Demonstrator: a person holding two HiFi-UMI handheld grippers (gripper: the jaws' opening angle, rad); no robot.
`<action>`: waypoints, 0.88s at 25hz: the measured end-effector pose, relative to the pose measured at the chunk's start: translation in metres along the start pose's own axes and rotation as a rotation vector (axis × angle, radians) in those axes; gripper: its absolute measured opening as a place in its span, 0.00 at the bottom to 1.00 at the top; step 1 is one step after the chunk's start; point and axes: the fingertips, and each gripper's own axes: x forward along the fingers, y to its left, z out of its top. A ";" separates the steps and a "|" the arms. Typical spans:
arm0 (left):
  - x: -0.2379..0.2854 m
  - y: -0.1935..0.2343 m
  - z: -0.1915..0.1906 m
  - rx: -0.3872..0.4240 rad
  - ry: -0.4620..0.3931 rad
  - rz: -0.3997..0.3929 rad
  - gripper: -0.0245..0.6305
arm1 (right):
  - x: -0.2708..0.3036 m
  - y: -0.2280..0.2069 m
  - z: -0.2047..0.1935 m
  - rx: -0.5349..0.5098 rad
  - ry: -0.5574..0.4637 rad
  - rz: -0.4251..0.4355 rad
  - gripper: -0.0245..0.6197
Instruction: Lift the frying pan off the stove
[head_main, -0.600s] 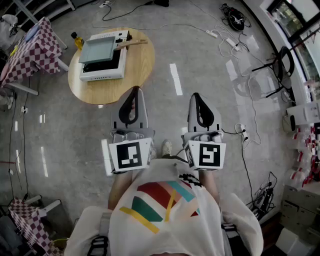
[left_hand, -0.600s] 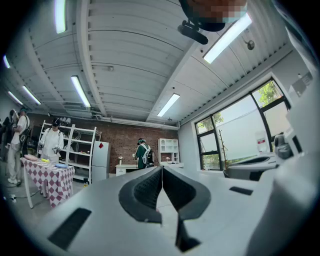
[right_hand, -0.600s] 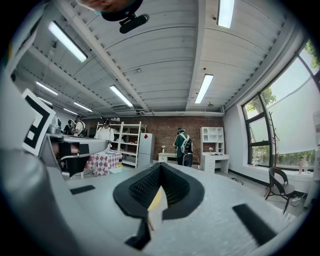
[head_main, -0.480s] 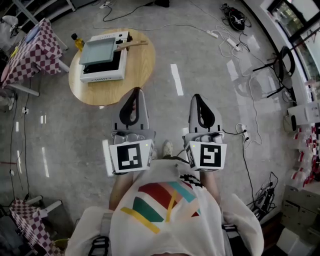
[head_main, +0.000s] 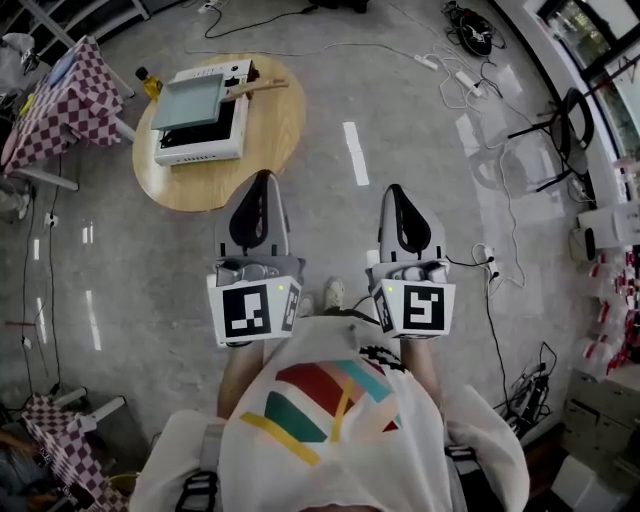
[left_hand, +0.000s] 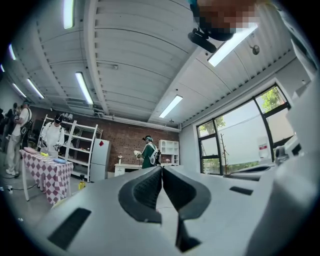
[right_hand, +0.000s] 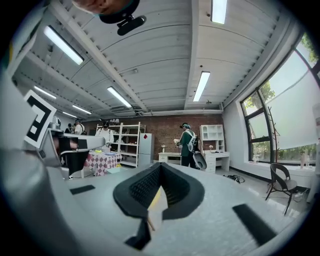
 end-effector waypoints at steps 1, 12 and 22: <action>0.002 0.000 -0.001 -0.003 0.002 0.009 0.05 | 0.001 -0.002 0.000 -0.011 0.002 0.004 0.03; 0.023 -0.004 -0.005 -0.004 -0.017 0.070 0.05 | 0.013 -0.028 -0.023 -0.064 0.063 0.059 0.03; 0.048 -0.016 -0.008 -0.005 -0.032 0.044 0.04 | 0.021 -0.051 -0.019 -0.084 0.035 0.020 0.03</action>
